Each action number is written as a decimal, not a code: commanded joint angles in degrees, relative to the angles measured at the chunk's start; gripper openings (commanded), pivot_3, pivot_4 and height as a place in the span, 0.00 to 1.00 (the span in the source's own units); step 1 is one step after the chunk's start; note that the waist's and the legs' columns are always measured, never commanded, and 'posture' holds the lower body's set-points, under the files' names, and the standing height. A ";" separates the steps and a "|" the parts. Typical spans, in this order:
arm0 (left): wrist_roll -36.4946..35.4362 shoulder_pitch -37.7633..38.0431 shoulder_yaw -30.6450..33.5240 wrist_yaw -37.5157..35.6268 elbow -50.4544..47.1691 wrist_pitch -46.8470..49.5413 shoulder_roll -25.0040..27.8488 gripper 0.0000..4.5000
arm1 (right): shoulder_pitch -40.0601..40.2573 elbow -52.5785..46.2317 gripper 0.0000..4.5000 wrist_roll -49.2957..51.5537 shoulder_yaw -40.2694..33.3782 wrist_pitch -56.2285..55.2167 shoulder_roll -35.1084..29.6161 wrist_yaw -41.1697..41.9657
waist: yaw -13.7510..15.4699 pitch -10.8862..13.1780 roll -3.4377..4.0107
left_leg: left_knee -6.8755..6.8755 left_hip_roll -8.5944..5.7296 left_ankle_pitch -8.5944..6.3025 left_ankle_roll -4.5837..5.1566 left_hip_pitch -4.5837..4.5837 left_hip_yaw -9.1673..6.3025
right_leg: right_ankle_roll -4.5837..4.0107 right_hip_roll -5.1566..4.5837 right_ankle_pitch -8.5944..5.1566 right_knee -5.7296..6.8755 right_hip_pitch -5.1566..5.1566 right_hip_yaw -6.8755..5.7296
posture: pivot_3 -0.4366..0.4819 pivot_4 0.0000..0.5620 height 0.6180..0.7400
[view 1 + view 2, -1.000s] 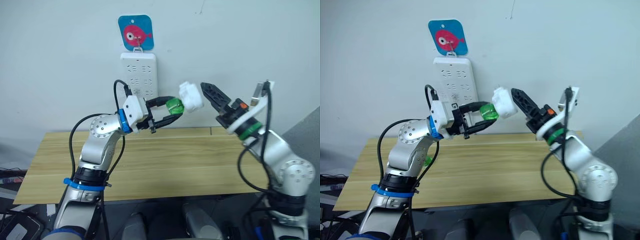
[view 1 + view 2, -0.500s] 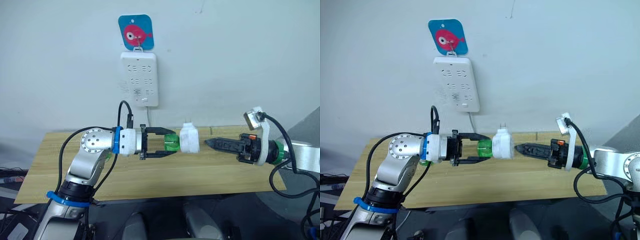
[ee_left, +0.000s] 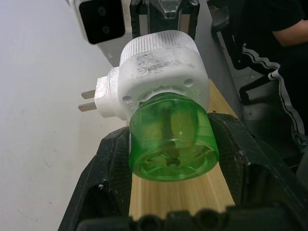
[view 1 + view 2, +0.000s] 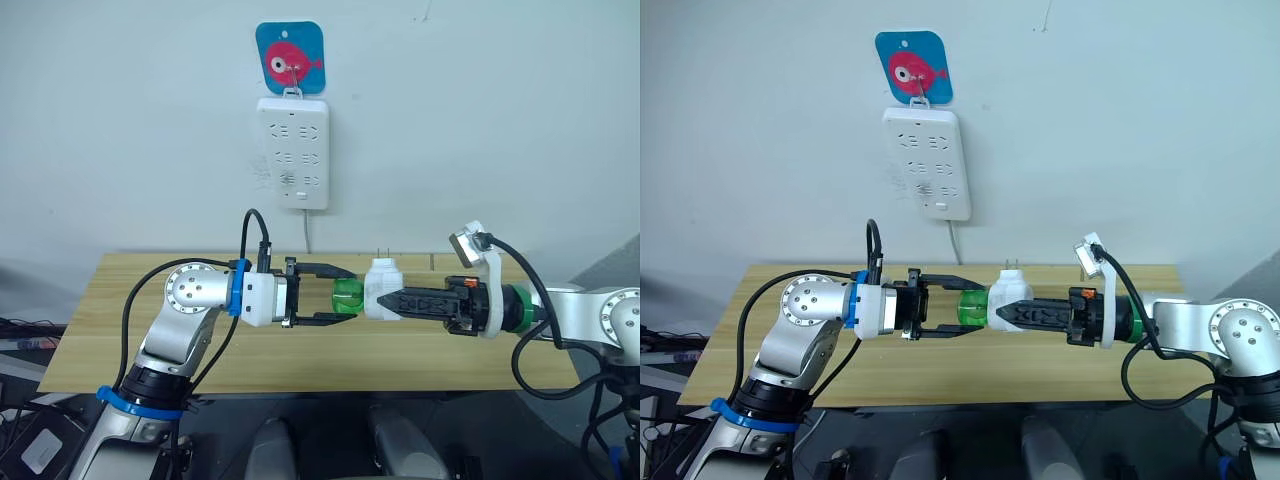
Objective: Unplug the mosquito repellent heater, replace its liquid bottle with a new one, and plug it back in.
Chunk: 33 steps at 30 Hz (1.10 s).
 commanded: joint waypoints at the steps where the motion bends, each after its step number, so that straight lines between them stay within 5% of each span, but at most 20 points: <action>1: 0.24 -0.58 -0.90 0.43 -2.27 -0.76 -0.21 0.50 | -2.14 -1.17 1.00 2.95 0.92 -1.39 1.54 -0.28 | 0.07 0.10 -0.04 | 0.00 0.00 0.00 0.00 -0.01 0.00 | 0.00 0.00 0.00 0.00 0.00 -0.01 | 0.32 0.34 0.71; 7: 0.53 -0.60 -1.19 0.55 -2.73 -1.17 -0.14 0.50 | -2.81 -0.70 1.00 2.94 1.37 -1.22 2.70 -0.01 | 0.13 0.18 -0.06 | 0.00 0.01 0.00 0.00 -0.01 0.00 | 0.00 0.00 0.00 -0.01 -0.01 -0.02 | 0.32 0.34 0.71; 13: 0.31 -1.11 -1.12 0.96 -2.66 -0.78 -0.36 0.50 | -3.05 -0.52 0.69 3.10 1.56 -0.68 2.84 0.37 | 0.13 0.21 -0.06 | 0.00 0.02 0.00 0.00 -0.01 -0.01 | 0.00 0.00 0.00 0.00 -0.01 -0.02 | 0.32 0.34 0.71; 17: -0.87 -1.10 -1.15 1.30 -3.35 2.15 -0.14 0.50 | -2.99 -0.73 0.68 3.11 1.56 -0.50 2.98 0.87 | 0.12 0.21 -0.06 | 0.00 0.02 0.00 0.00 -0.01 0.00 | 0.00 0.00 0.00 0.00 -0.01 -0.02 | 0.32 0.33 0.71; 20: -3.78 -1.76 -1.38 0.82 -5.09 9.93 1.24 0.50 | -3.04 -0.86 0.68 3.18 1.53 -0.36 3.02 1.26 | 0.11 0.21 -0.06 | 0.00 0.02 0.00 0.00 -0.01 -0.01 | 0.00 0.00 0.00 0.00 -0.01 -0.03 | 0.33 0.33 0.71; 25: -26.01 -8.65 0.02 -3.25 -3.83 49.61 9.64 0.50 | -3.45 -1.36 0.68 2.47 1.57 0.68 2.77 3.34 | 0.00 0.43 0.00 | 0.01 0.04 0.00 0.01 -0.01 -0.12 | 0.01 0.05 -0.01 0.04 -0.02 -0.12 | 0.33 0.33 0.71; 33: -26.03 -13.10 2.70 2.22 -2.60 54.13 6.95 0.50 | -3.42 -0.61 0.68 2.67 1.47 -1.01 2.94 2.38 | 0.10 0.60 -0.01 | -0.02 0.04 -0.01 0.01 -0.04 -0.12 | 0.04 0.04 -0.02 0.00 -0.03 -0.16 | 0.34 0.33 0.71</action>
